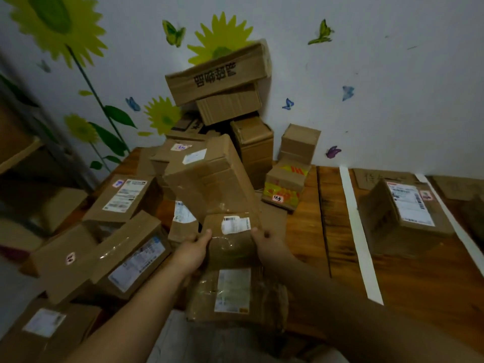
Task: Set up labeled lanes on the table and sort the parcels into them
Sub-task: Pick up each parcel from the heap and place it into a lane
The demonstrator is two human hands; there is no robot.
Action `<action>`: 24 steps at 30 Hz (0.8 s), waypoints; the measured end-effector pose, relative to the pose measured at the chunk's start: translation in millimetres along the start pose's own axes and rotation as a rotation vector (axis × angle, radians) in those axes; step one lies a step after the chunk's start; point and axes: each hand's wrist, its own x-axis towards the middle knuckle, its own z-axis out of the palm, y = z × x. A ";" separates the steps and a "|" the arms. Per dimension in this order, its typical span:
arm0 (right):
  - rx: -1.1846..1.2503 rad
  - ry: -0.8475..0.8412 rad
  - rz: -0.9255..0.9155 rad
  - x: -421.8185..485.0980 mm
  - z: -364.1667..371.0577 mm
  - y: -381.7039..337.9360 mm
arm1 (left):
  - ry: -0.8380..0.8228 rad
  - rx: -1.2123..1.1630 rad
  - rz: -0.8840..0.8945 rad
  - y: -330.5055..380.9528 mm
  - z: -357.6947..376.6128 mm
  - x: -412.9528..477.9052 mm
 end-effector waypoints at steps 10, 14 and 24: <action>0.177 0.091 -0.348 -81.2 -77.0 4.4 | -0.128 -0.432 0.310 11.3 37.7 -80.0; 0.170 0.124 -0.604 -127.4 -132.3 12.9 | -0.136 -0.408 0.537 32.6 78.2 -130.5; 0.155 0.346 -0.863 -219.1 -270.7 62.5 | -0.193 -0.392 0.836 64.2 193.5 -241.2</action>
